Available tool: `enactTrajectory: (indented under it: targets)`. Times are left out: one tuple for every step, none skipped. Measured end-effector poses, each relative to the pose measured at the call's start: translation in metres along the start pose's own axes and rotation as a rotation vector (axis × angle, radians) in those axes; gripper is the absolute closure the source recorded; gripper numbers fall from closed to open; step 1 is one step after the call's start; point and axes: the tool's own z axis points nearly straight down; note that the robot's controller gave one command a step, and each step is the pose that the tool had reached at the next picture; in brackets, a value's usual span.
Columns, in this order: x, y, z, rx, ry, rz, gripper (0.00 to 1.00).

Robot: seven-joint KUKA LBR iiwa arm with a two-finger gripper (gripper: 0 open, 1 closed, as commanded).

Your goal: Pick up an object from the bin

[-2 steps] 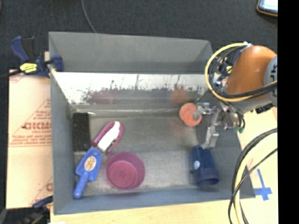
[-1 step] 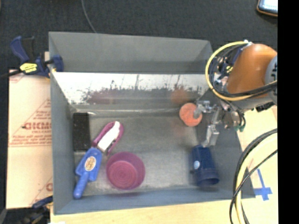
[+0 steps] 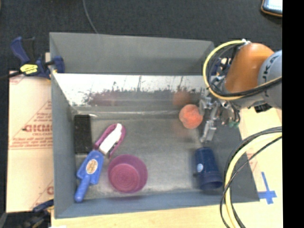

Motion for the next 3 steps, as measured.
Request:
enactTrajectory:
  targets:
    - [0.011,0.0,-0.039,-0.006,0.005,0.107,0.0]
    - [-0.015,-0.003,-0.003,0.001,-0.007,0.037,0.0]
    - [-0.017,-0.007,0.022,0.0,-0.017,0.154,0.0]
